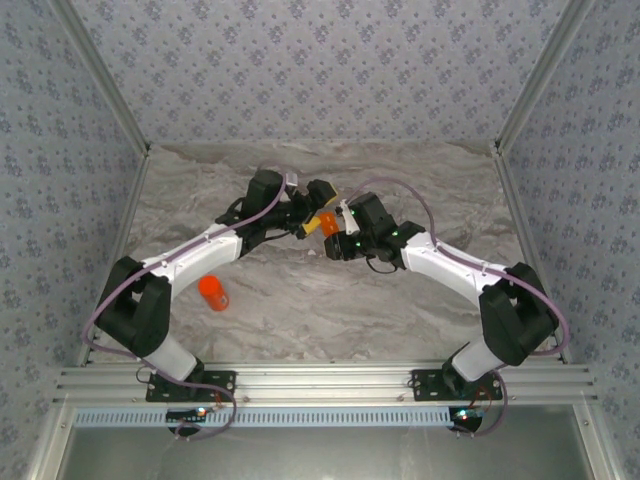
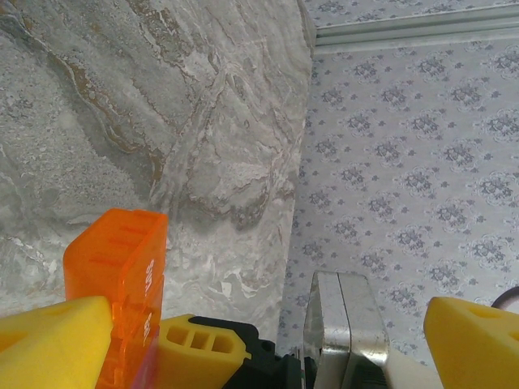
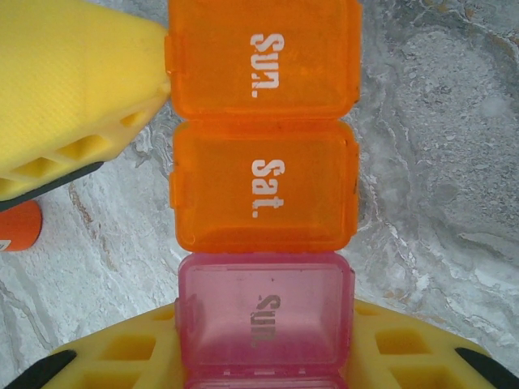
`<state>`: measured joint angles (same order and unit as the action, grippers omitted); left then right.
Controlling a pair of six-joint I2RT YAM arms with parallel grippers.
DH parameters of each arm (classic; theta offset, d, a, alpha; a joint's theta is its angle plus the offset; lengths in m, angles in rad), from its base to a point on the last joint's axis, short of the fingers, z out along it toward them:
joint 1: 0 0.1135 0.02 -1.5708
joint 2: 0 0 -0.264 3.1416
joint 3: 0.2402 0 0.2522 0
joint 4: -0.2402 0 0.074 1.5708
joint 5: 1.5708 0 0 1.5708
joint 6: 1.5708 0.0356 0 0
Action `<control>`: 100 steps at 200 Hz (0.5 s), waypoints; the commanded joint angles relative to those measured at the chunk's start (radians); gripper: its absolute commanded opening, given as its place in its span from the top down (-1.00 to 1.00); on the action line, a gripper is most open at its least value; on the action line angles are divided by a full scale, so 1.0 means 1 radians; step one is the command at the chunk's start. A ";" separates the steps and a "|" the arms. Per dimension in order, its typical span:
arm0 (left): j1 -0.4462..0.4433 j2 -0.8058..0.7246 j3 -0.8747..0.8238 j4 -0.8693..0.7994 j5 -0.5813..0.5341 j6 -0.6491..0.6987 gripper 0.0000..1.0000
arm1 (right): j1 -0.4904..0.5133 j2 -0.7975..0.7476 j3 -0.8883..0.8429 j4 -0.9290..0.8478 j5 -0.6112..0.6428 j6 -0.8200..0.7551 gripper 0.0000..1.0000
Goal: Sort the pills into containers
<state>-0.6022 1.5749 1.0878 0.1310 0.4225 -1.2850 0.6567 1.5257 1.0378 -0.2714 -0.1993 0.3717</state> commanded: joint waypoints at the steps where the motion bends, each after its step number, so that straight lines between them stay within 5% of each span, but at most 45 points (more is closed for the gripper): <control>1: -0.028 0.002 0.040 0.054 0.013 -0.031 -0.96 | 0.008 0.016 0.004 0.025 -0.022 0.009 0.24; 100: -0.043 -0.046 0.094 -0.036 -0.043 0.012 -0.96 | 0.005 0.028 -0.005 0.025 -0.018 0.008 0.25</control>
<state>-0.6498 1.5711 1.1397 0.1390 0.4061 -1.3067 0.6598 1.5486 1.0378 -0.2565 -0.2070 0.3779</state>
